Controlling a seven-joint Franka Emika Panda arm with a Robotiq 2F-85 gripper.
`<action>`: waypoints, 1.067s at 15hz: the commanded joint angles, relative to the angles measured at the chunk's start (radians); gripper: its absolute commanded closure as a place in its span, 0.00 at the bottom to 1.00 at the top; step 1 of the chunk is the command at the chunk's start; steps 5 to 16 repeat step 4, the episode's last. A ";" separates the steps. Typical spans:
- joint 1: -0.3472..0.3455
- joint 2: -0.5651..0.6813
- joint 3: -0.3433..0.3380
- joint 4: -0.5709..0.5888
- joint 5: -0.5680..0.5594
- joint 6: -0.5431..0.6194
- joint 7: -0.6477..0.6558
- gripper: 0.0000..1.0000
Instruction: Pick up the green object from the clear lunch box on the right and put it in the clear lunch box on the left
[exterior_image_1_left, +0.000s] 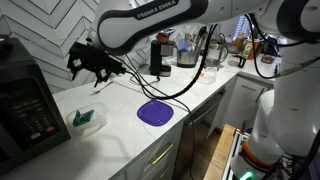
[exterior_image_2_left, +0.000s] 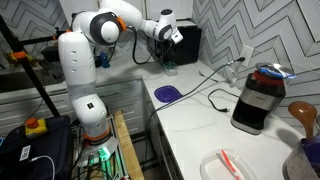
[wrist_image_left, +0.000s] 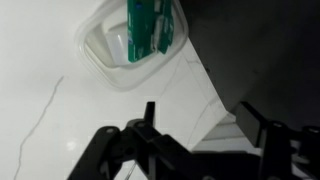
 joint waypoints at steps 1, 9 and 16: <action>-0.020 -0.128 -0.037 -0.105 -0.109 0.119 0.116 0.00; -0.042 -0.093 -0.022 -0.048 -0.107 0.126 0.087 0.00; -0.042 -0.093 -0.022 -0.048 -0.107 0.126 0.087 0.00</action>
